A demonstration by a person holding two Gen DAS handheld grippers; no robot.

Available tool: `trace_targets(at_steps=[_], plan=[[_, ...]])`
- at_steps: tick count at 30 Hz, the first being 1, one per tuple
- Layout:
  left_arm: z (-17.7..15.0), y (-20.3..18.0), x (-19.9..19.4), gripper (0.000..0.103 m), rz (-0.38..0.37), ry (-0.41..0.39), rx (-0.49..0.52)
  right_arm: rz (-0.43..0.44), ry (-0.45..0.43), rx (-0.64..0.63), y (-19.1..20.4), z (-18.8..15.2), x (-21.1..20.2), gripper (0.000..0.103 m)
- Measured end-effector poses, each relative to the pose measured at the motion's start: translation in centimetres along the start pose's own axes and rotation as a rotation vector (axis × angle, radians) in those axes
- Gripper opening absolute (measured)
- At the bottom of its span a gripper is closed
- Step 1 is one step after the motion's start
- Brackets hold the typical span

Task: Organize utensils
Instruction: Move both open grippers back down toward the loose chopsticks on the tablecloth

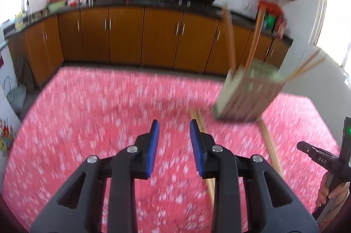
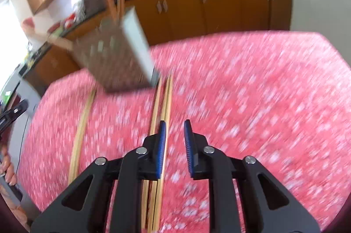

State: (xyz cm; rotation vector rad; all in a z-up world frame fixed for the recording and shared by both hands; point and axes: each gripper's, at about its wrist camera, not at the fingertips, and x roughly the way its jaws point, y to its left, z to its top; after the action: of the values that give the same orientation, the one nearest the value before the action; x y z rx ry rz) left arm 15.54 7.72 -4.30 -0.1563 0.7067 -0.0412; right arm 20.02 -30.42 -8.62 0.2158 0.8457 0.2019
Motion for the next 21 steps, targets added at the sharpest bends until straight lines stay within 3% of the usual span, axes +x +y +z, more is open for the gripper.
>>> trace_targets(at_steps=[7, 18, 21], plan=[[-3.6, -0.7, 2.7, 0.03, -0.043, 0.11, 0.005, 0.004, 0.105, -0.03, 1.1, -2.4, 3.0, 0.013], [-5.4, -3.4, 4.7, 0.03, -0.101, 0.191, 0.023, -0.065, 0.096, -0.104, 2.1, -1.8, 3.9, 0.012], [-5.8, -3.9, 5.0, 0.028, -0.111, 0.207, 0.029, -0.15, 0.072, -0.152, 2.6, -1.7, 4.4, 0.008]])
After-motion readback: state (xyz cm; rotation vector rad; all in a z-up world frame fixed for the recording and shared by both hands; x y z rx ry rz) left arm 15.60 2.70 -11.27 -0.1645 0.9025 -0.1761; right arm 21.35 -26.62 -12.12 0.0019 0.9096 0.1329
